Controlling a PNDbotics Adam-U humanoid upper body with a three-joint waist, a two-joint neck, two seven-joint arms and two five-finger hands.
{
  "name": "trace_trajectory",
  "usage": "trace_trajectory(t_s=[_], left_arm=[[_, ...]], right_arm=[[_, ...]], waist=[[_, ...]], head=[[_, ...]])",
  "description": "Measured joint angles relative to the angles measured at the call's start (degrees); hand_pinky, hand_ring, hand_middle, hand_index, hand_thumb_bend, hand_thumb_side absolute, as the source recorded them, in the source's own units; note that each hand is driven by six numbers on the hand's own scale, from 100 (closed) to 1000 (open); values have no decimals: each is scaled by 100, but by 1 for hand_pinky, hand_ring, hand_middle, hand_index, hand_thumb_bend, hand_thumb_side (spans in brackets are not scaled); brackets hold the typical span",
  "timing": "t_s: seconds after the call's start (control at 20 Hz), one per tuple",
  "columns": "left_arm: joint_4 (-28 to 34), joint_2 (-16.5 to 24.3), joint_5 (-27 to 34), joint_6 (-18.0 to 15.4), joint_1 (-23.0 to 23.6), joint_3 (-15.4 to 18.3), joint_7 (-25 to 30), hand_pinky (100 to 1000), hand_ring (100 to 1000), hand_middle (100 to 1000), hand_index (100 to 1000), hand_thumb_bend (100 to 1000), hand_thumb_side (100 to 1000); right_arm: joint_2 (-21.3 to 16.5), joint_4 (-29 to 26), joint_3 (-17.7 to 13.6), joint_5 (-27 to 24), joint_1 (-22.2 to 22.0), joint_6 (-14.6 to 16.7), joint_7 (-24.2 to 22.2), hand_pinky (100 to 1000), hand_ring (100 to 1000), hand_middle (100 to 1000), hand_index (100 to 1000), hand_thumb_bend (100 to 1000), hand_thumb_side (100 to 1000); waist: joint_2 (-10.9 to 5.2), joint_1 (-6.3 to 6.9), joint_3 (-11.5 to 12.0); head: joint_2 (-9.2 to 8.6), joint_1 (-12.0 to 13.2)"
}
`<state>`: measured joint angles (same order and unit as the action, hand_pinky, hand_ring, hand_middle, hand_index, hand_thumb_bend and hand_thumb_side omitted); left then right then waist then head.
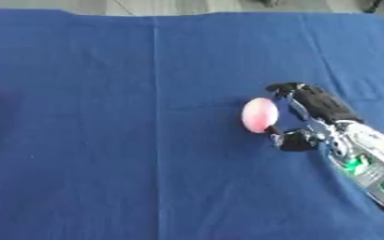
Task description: Pick up the objects with one hand, pass them to the other hand, and then place them into the box on the other side of the table.
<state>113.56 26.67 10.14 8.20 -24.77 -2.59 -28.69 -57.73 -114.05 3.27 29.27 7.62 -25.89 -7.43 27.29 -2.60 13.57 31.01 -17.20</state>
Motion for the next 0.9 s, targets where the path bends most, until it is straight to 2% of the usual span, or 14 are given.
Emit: trace_trajectory(t_s=[0.25, 0.3, 0.35, 0.7, 0.9], left_arm=[[0, -2, 0, -1, -35, 0, 1, 842, 670, 768, 845, 144, 893], [0, -2, 0, -2, -35, 0, 2, 843, 669, 767, 843, 144, 893], [0, -2, 0, -2, -35, 0, 2, 843, 668, 767, 842, 143, 892], [0, -2, 1, -2, -31, 0, 2, 844, 668, 766, 837, 142, 887], [0, -2, 9, 2, -10, 2, -2, 843, 667, 764, 834, 143, 886]], right_arm=[[1, 0, 31, 31, 29, -17, -47, 919, 892, 750, 909, 236, 100], [1, 0, 34, 32, 34, -20, -52, 919, 887, 723, 874, 118, 100], [1, 0, 38, 32, 45, -18, -55, 919, 884, 710, 861, 100, 100], [20, 0, 142, -341, 171, 142, 9, 908, 831, 617, 739, 100, 100], [20, 0, 176, -711, 201, 243, 179, 894, 777, 503, 656, 100, 100]], waist=[[17, -3, 27], [19, -3, 28], [19, -3, 28], [16, 3, 19], [-24, 3, 2]], head=[[-19, 0], [-20, 0], [-20, 0], [1, 12], [18, 47]])
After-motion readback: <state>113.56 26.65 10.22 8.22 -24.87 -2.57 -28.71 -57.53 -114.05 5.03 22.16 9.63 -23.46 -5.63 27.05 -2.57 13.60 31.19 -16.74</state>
